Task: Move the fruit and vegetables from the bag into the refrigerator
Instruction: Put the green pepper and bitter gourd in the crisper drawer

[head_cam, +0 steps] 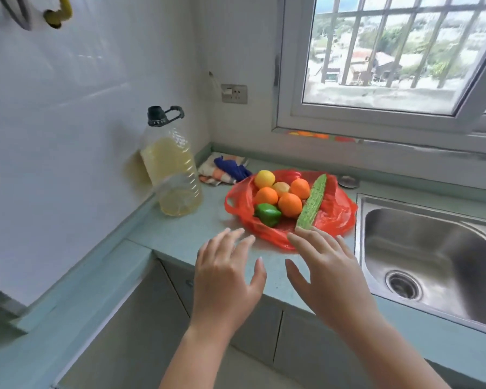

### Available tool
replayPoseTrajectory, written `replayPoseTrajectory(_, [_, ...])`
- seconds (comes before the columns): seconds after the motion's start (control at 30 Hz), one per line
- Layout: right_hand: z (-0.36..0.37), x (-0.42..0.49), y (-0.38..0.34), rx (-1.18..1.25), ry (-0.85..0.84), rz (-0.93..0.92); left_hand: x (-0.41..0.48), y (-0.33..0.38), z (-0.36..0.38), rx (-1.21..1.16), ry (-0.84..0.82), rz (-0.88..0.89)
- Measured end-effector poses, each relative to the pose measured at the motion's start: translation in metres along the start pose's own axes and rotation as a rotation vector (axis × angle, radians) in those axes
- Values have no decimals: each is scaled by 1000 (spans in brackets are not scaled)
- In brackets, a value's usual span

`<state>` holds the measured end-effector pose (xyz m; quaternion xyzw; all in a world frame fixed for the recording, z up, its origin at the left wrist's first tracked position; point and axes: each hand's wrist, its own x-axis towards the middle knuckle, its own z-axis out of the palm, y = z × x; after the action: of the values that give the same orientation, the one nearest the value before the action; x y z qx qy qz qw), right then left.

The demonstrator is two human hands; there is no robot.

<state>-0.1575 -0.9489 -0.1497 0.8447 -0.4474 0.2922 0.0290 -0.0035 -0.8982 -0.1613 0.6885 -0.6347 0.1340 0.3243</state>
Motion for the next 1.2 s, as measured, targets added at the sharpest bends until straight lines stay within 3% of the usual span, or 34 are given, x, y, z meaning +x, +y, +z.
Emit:
replayPoseTrajectory(0.27, [45,43,42,-66,-41,102,52,-21,69,-169,-83,22])
replayPoseTrajectory(0.63, [140,105,135,-7,-135,251,136,-45,182,-192,-226,1])
replayPoseTrajectory(1.2, [247,143,189,65,-290,544,158,-89,280,-166,-529,-127])
